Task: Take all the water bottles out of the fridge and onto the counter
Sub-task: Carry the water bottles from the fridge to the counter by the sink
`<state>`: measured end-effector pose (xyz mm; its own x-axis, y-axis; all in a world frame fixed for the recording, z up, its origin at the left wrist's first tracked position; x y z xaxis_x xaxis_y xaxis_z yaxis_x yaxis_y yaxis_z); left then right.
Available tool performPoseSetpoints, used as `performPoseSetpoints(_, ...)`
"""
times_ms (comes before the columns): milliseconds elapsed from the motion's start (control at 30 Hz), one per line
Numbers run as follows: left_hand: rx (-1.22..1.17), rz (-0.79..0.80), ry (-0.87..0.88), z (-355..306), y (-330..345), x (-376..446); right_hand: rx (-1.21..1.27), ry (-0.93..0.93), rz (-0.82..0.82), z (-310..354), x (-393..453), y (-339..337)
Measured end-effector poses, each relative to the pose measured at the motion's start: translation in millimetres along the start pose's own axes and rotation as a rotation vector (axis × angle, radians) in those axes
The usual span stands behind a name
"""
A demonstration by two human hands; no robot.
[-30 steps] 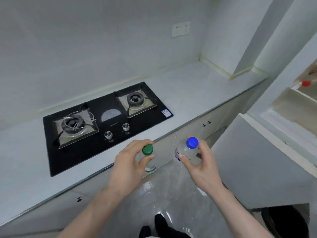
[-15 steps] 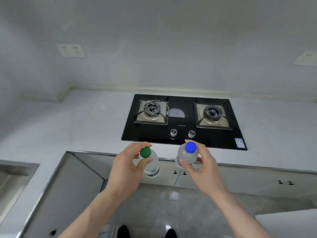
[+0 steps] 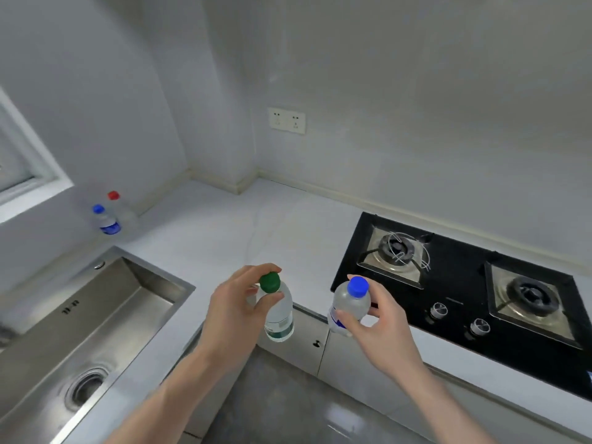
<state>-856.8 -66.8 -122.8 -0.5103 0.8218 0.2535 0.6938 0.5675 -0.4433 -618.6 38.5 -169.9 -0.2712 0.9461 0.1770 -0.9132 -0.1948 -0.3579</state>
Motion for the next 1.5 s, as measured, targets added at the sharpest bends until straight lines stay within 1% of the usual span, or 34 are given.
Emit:
performPoseSetpoints(233,0.074,-0.095,-0.005,51.6,-86.9,30.7,0.028,0.011,0.091,24.3,29.9,98.9)
performPoseSetpoints(400,0.138,-0.180,-0.070,86.2,-134.8,52.8,0.009,0.000,0.189,40.0,60.0,158.5)
performPoseSetpoints(733,0.219,-0.329,-0.184,155.3,-180.4,123.5,0.011,-0.050,0.395,44.7,164.9,276.7)
performPoseSetpoints(833,0.260,-0.383,-0.234,176.4,-186.2,154.6,0.024,-0.055,0.473,39.6,206.4,317.3)
performPoseSetpoints(900,0.280,-0.418,-0.305,191.8,-191.9,175.0,0.008,-0.074,0.530,37.3,232.4,344.9)
performPoseSetpoints(1000,0.322,-0.420,-0.390,207.2,-198.4,200.0,0.000,-0.095,0.587,40.3,259.6,372.1)
performPoseSetpoints(1133,0.415,-0.436,-0.452,226.6,-204.0,232.7,-0.052,-0.120,0.681,42.8,294.9,411.5)
performPoseSetpoints(1367,0.519,-0.407,-0.472,258.9,-215.9,279.4,-0.085,-0.137,0.748,47.8,328.7,476.9)
performPoseSetpoints(1500,0.554,-0.355,-0.457,271.6,-226.2,307.8,-0.085,-0.124,0.753,48.5,341.7,506.7)
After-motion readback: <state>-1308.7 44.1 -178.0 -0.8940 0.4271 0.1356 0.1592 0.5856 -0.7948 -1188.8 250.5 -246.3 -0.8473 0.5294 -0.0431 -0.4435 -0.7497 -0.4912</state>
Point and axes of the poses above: each hand's wrist, its own x-axis towards the middle knuckle, its own y-axis out of the palm, z = x × y, the point moved 5 cm from there along x, towards the middle knuckle, and after that the axes turned 7 degrees about -z, right-handed, at the moved point
